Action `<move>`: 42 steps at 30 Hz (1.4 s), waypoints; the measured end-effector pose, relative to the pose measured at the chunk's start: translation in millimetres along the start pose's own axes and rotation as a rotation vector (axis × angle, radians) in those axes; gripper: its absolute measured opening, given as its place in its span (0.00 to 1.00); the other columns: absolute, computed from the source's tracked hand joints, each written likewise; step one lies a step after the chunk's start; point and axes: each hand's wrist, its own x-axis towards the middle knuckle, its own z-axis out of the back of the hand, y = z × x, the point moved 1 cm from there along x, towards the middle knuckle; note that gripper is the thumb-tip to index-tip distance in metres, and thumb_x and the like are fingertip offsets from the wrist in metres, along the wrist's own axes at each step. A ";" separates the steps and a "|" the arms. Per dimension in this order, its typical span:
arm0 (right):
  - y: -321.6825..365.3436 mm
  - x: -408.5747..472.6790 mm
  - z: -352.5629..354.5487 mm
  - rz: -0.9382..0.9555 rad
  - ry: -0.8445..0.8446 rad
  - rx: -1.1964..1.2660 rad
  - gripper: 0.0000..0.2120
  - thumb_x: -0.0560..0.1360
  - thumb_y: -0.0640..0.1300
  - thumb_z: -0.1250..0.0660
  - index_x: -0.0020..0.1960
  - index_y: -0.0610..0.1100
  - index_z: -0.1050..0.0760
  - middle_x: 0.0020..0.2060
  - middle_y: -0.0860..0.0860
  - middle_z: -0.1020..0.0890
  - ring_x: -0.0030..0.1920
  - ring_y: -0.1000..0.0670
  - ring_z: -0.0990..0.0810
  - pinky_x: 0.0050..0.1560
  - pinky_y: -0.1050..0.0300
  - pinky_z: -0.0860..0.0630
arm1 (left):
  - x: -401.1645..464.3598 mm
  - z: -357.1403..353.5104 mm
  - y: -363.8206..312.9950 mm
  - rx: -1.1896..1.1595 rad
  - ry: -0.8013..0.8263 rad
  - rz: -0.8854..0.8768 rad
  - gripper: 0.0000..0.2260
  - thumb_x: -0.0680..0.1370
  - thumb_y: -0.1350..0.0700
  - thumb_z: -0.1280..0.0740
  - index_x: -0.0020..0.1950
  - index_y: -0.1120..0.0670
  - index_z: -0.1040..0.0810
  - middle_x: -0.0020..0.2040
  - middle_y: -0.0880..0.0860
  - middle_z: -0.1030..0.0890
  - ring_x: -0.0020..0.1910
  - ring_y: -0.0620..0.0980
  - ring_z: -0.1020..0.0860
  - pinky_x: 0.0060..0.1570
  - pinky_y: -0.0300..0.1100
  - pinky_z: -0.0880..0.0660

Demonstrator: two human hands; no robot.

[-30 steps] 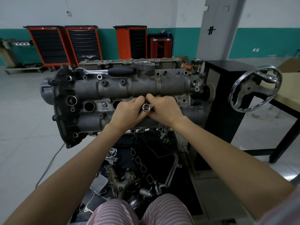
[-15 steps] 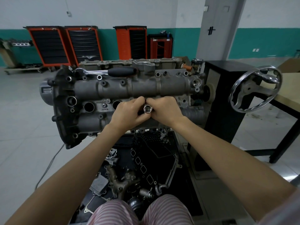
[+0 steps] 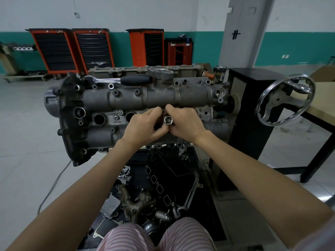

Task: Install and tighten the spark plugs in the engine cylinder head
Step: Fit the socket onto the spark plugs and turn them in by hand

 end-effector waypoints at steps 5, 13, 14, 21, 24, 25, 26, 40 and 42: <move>-0.5 -2.1 1.8 0.027 -0.029 0.030 0.10 0.62 0.34 0.27 0.37 0.35 0.27 0.24 0.45 0.23 0.23 0.42 0.25 0.21 0.57 0.34 | 0.8 -2.7 4.1 0.063 0.022 -0.020 0.16 0.74 0.50 0.37 0.34 0.60 0.31 0.28 0.54 0.27 0.22 0.55 0.29 0.22 0.39 0.37; -1.4 -1.0 0.0 -0.032 0.063 0.056 0.13 0.68 0.41 0.30 0.50 0.37 0.25 0.37 0.45 0.18 0.35 0.40 0.20 0.29 0.54 0.30 | 1.5 -2.2 1.7 0.044 0.011 -0.029 0.10 0.71 0.53 0.40 0.39 0.59 0.34 0.31 0.58 0.27 0.22 0.59 0.28 0.20 0.40 0.37; 0.2 -1.1 1.1 0.001 0.055 0.047 0.11 0.66 0.38 0.29 0.46 0.36 0.24 0.34 0.45 0.19 0.32 0.41 0.21 0.26 0.55 0.31 | 1.6 -2.1 1.7 0.049 0.008 -0.028 0.09 0.71 0.52 0.41 0.40 0.57 0.36 0.32 0.57 0.27 0.23 0.59 0.28 0.20 0.39 0.37; 0.2 -2.7 3.4 0.016 0.005 0.056 0.04 0.66 0.36 0.33 0.38 0.36 0.25 0.26 0.45 0.22 0.25 0.42 0.23 0.22 0.56 0.31 | 1.7 -4.0 2.3 0.103 -0.012 -0.003 0.16 0.74 0.48 0.39 0.35 0.61 0.31 0.30 0.55 0.26 0.23 0.58 0.27 0.19 0.40 0.37; -0.4 -2.7 2.5 -0.002 -0.008 0.057 0.07 0.70 0.41 0.39 0.39 0.38 0.26 0.26 0.46 0.22 0.26 0.43 0.23 0.23 0.55 0.30 | 2.5 -2.3 0.8 0.088 -0.015 -0.013 0.16 0.75 0.50 0.40 0.35 0.62 0.31 0.29 0.57 0.27 0.21 0.59 0.28 0.19 0.41 0.37; -0.6 -2.1 1.9 -0.014 0.000 0.056 0.07 0.71 0.41 0.38 0.40 0.38 0.25 0.27 0.46 0.21 0.27 0.43 0.22 0.24 0.55 0.30 | 2.9 -1.3 -0.4 0.076 -0.018 -0.017 0.16 0.76 0.52 0.40 0.35 0.63 0.31 0.29 0.57 0.27 0.21 0.58 0.28 0.19 0.41 0.37; -0.6 -1.4 1.7 -0.033 0.016 0.058 0.07 0.71 0.42 0.38 0.43 0.38 0.24 0.28 0.47 0.20 0.29 0.42 0.21 0.25 0.54 0.30 | 3.4 -0.4 -1.8 0.059 -0.018 -0.017 0.15 0.75 0.53 0.41 0.35 0.63 0.31 0.29 0.58 0.27 0.21 0.58 0.29 0.19 0.40 0.37; -1.0 -4.1 3.4 0.007 -0.001 0.067 0.05 0.67 0.35 0.31 0.42 0.35 0.22 0.30 0.44 0.20 0.29 0.41 0.21 0.25 0.51 0.27 | 0.7 -4.0 5.8 0.079 -0.019 -0.039 0.15 0.75 0.51 0.39 0.33 0.59 0.31 0.27 0.54 0.27 0.21 0.55 0.28 0.22 0.38 0.38; -0.4 -3.4 3.8 -0.001 -0.006 0.065 0.05 0.66 0.36 0.30 0.39 0.34 0.24 0.28 0.43 0.21 0.28 0.41 0.22 0.24 0.50 0.28 | 0.5 -3.9 4.9 0.060 -0.015 -0.053 0.14 0.74 0.52 0.39 0.33 0.60 0.31 0.27 0.55 0.27 0.21 0.57 0.29 0.21 0.38 0.37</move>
